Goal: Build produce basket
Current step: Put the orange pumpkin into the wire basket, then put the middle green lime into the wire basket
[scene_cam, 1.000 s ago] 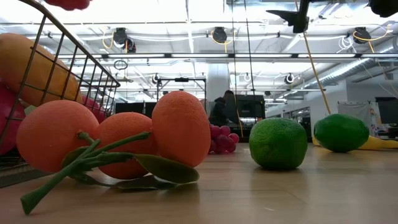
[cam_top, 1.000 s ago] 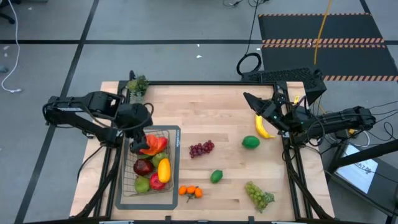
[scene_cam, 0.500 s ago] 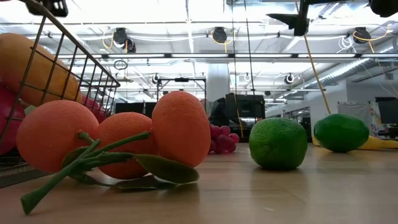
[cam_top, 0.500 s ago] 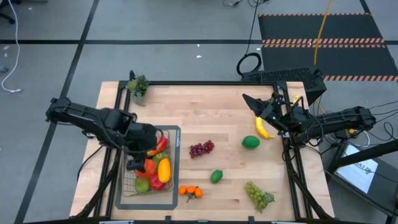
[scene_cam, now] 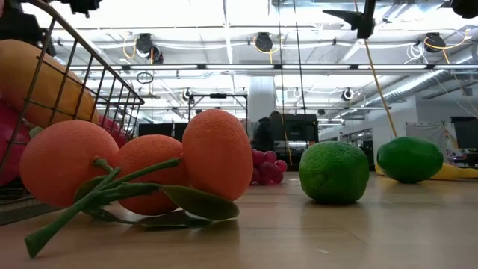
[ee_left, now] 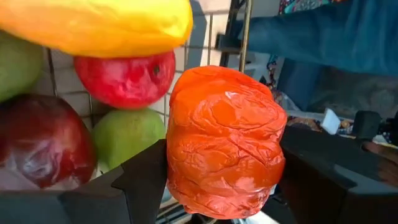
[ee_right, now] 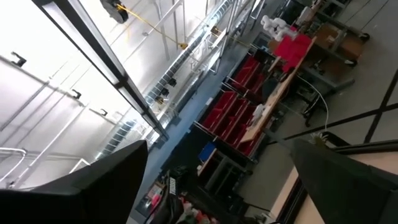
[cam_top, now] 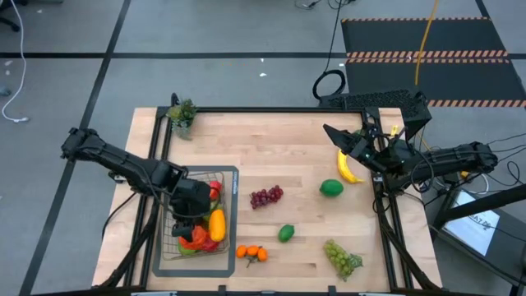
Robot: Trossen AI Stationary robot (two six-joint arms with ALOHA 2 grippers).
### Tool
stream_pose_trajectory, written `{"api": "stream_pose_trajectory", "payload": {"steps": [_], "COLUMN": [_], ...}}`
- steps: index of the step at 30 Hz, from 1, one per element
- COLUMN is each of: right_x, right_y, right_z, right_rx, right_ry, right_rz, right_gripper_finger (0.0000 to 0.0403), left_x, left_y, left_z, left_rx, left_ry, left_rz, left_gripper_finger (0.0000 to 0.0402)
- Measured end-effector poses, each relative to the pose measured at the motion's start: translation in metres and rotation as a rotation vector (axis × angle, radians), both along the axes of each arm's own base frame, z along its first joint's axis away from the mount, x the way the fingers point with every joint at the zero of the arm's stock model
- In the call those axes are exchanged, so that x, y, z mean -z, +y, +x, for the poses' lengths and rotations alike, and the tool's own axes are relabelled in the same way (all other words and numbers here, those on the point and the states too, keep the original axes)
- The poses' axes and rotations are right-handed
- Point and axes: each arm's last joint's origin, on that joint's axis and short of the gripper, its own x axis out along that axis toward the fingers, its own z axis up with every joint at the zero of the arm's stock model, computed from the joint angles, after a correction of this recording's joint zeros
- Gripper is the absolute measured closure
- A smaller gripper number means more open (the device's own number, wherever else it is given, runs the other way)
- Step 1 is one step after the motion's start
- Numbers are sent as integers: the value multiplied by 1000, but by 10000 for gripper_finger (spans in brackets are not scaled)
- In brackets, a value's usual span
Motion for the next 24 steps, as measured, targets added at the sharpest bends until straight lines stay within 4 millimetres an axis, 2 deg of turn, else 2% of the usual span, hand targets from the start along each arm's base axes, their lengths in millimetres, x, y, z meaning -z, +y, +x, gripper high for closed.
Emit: {"api": "stream_pose_trajectory", "payload": {"steps": [7, 18, 24], "right_x": [0, 0, 0], "right_y": [0, 0, 0], "right_z": [-2, -2, -2], "right_rx": [0, 1, 6], "right_ry": [7, 7, 7], "right_rz": [-1, -1, 2], "right_gripper_finger": [11, 11, 11], "left_x": [5, 4, -7], "left_y": [-4, -5, -5], "left_z": [-3, 1, 4], "left_rx": [-11, -51, -69], "left_ry": [-2, -40, -57], "left_rz": [64, 83, 67], "left_gripper_finger": [120, 18, 9]}}
